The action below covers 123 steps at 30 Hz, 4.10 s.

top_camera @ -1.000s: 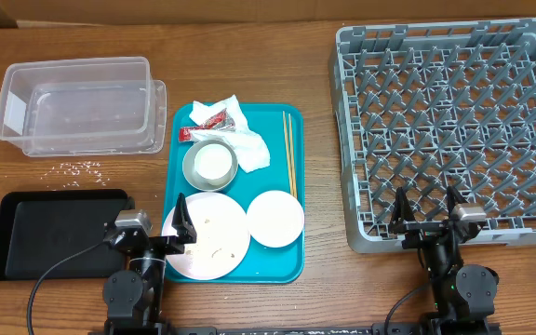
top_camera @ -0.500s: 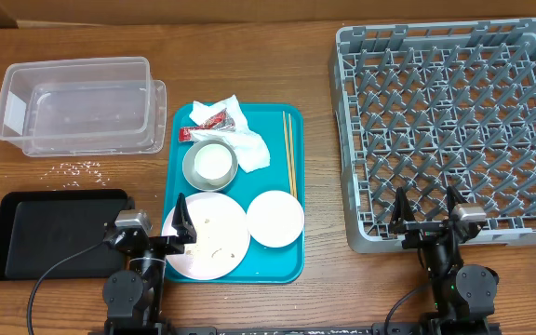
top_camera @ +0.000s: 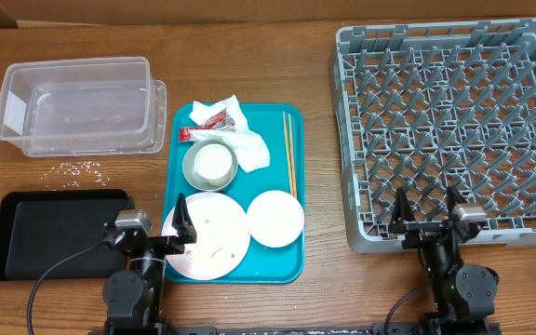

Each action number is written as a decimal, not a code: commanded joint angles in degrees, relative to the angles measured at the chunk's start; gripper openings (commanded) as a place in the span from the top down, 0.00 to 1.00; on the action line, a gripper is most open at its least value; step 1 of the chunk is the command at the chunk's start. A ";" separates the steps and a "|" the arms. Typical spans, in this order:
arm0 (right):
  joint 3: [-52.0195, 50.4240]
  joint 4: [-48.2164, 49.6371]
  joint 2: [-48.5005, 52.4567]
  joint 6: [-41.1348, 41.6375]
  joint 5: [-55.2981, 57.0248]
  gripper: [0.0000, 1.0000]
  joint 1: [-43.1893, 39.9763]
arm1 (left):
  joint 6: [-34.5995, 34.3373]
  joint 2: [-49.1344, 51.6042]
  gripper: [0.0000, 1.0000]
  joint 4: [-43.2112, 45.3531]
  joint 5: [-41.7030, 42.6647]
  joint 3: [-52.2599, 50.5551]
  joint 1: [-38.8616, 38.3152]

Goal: Sort waste into correct bins and load items into the dishwasher

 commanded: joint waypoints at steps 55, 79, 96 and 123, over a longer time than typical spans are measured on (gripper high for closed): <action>-0.59 0.37 -0.57 -0.20 0.55 0.00 -0.22 | 1.11 -0.46 0.00 -0.04 -0.17 -0.20 -0.37; -0.59 0.37 -0.57 -0.20 0.55 0.00 -0.22 | -9.49 -0.46 0.00 0.48 6.03 -0.20 -0.37; -0.59 0.37 -0.57 -0.20 0.55 0.00 -0.22 | -7.96 6.05 0.00 4.76 3.61 17.29 -0.26; -0.59 0.37 -0.57 -0.17 0.55 0.00 -0.22 | -2.80 107.36 0.00 -71.80 16.24 120.39 -1.62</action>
